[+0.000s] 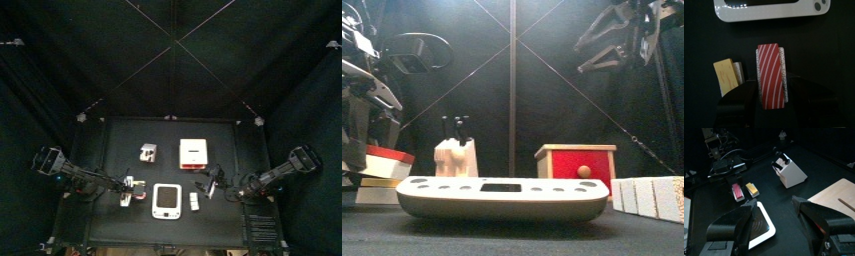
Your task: Put salmon sushi below egg sushi
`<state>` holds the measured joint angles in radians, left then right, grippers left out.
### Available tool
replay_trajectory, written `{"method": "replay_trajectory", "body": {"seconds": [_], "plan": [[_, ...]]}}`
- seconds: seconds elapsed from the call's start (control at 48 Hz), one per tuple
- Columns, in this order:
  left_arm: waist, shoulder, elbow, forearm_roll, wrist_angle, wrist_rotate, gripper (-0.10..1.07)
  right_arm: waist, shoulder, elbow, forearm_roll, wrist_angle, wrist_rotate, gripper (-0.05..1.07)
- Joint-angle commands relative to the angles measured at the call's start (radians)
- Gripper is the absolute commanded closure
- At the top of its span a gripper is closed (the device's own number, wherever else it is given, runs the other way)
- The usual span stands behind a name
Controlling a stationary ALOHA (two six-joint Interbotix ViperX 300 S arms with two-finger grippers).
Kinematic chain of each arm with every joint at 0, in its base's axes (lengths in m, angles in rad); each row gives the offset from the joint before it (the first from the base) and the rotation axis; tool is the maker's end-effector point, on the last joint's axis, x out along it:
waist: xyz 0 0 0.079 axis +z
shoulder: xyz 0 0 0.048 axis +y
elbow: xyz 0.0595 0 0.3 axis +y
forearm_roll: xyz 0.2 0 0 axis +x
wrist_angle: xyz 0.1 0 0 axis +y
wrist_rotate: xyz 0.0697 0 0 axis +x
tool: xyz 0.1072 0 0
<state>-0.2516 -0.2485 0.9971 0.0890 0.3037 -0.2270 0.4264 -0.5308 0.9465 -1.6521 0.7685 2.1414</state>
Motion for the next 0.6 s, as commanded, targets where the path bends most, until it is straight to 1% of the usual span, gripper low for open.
{"method": "replay_trajectory", "body": {"seconds": [0.0, 0.208, 0.312, 0.583], "plan": [[-0.005, -0.003, -0.012, -0.015, -0.003, 0.003, 0.25, -0.003, -0.006, -0.009, -0.002, 0.002, 0.003, 0.12], [-0.032, 0.029, -0.012, -0.026, -0.003, 0.005, 0.25, -0.003, -0.006, -0.009, -0.002, 0.002, 0.003, 0.12], [-0.032, 0.048, -0.018, -0.026, -0.002, 0.005, 0.25, -0.003, -0.006, -0.008, -0.002, 0.002, 0.003, 0.12], [-0.032, 0.049, -0.025, -0.041, 0.003, 0.005, 0.23, -0.005, -0.005, -0.008, -0.002, 0.002, 0.003, 0.12]]}}
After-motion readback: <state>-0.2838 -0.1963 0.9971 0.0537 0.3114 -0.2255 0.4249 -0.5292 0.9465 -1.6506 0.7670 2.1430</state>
